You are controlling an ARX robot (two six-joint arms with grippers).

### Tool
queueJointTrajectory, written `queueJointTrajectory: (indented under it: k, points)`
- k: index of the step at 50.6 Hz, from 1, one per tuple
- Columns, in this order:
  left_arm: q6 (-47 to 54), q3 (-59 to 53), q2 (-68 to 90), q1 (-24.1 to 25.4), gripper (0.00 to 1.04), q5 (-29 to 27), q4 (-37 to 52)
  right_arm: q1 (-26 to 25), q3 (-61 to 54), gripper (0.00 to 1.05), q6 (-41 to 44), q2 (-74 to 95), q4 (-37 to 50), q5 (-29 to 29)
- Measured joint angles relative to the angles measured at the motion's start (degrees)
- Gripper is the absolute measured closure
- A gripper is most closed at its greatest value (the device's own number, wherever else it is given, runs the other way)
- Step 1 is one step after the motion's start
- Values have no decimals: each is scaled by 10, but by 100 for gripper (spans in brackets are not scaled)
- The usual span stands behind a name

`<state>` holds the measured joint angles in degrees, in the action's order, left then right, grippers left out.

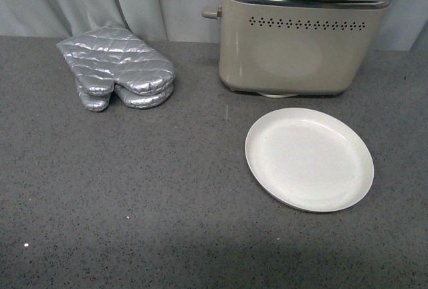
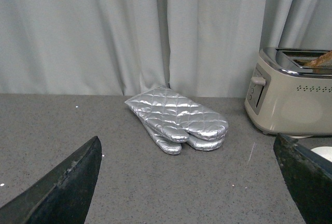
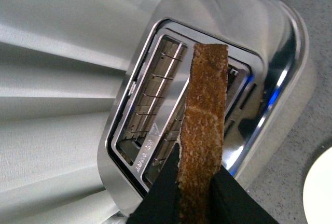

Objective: Put bread into toaster

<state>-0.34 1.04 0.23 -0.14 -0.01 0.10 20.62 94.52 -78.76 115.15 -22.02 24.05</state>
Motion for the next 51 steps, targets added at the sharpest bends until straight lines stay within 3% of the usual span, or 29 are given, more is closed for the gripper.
queueJointTrajectory:
  k: [9,12,24,27,32,46,51]
  points:
    - [0,0,0,0,7,0,0,-2,-68,61,157,-36,174,38]
    - [0,0,0,0,7,0,0,0,-96,54,209,-55,223,40]
    - [0,0,0,0,7,0,0,4,-331,8,617,-211,524,50]
    - [0,0,0,0,7,0,0,0,-386,10,692,-238,580,47]
    - [0,0,0,0,7,0,0,-24,-475,25,746,-290,621,-47]
    - [0,0,0,0,7,0,0,-82,-661,70,782,-404,682,-118]
    - [0,0,0,0,7,0,0,-103,-725,93,785,-451,695,-140]
